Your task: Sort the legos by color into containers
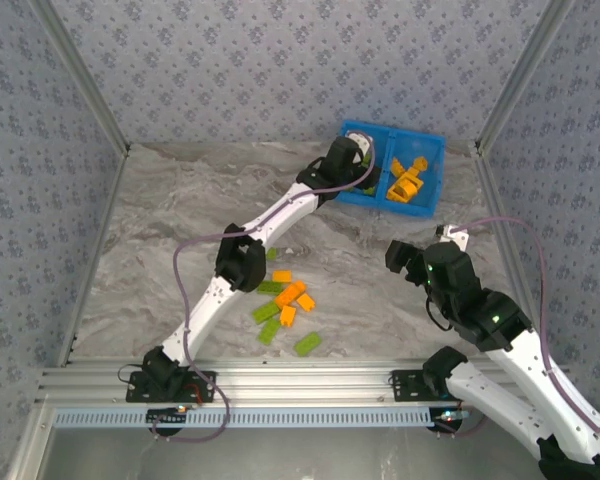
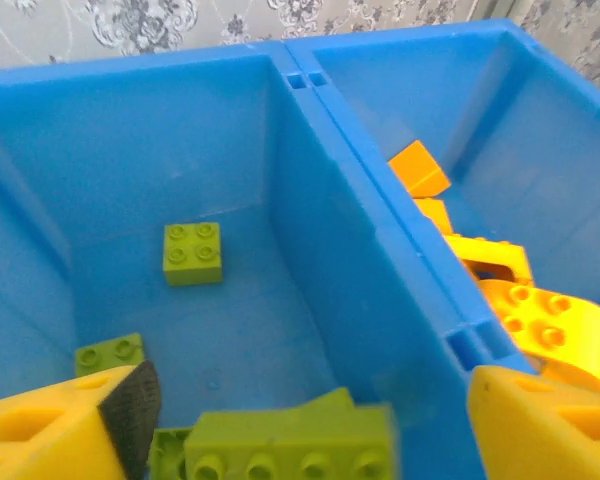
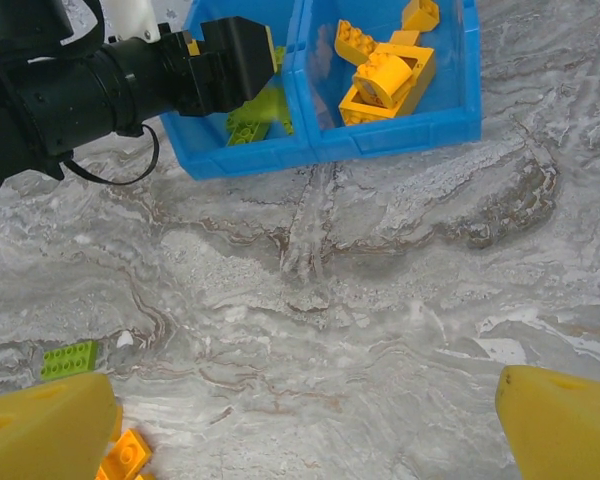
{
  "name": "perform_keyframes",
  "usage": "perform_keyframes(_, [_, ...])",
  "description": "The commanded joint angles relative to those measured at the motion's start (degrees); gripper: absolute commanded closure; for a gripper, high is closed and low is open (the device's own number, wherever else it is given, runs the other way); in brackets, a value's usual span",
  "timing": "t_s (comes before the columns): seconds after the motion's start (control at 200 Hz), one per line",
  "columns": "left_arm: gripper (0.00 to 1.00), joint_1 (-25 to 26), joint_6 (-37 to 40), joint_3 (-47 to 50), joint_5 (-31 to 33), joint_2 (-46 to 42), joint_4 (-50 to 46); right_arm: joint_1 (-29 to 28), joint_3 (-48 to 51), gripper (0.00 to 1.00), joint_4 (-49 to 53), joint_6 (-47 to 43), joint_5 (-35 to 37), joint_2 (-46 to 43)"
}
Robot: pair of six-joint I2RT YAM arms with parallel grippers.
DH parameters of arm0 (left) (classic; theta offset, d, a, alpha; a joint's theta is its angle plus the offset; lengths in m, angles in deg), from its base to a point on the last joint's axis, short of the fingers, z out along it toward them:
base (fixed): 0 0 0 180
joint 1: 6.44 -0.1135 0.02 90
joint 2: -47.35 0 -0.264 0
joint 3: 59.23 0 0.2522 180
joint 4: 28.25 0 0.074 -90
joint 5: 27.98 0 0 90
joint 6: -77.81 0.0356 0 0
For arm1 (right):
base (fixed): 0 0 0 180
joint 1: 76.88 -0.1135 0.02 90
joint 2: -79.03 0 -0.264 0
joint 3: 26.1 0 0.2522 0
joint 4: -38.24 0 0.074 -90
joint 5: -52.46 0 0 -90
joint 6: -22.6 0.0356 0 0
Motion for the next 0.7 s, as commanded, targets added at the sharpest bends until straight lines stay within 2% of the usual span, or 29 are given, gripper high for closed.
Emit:
perform_keyframes(0.0, [0.10,1.0,-0.3,-2.7,-2.7,-7.8,-0.3,-0.3,-0.2,0.00,-1.0,0.1,0.3,1.0])
perform_keyframes(0.175, [0.02,1.1,-2.3,-2.7,-4.1,-16.2,-6.6,0.0,-1.2,0.00,-3.4,-2.2,-2.4,3.8])
perform_keyframes(0.35, [0.01,0.9,0.9,4.7,-7.5,-28.6,-17.0,-0.1,-1.8,0.00,-8.4,-11.2,-14.4,10.4])
perform_keyframes(0.41, [0.01,1.0,2.9,10.5,-7.6,-34.0,-19.6,-0.4,-2.3,0.00,-10.8,-14.1,-20.7,14.1])
perform_keyframes(0.49, [0.01,0.9,5.2,23.0,-5.9,-42.8,-18.7,-1.9,-2.7,0.00,-13.0,-17.6,-27.2,19.0])
perform_keyframes(0.625, [0.01,0.7,7.6,45.4,-0.5,-57.9,-13.9,-5.5,-3.9,0.00,-14.8,-22.1,-32.8,28.2])
perform_keyframes(0.695, [0.01,0.7,8.0,54.0,3.0,-64.3,-13.7,-7.4,-5.4,0.01,-14.6,-24.2,-34.8,34.0])
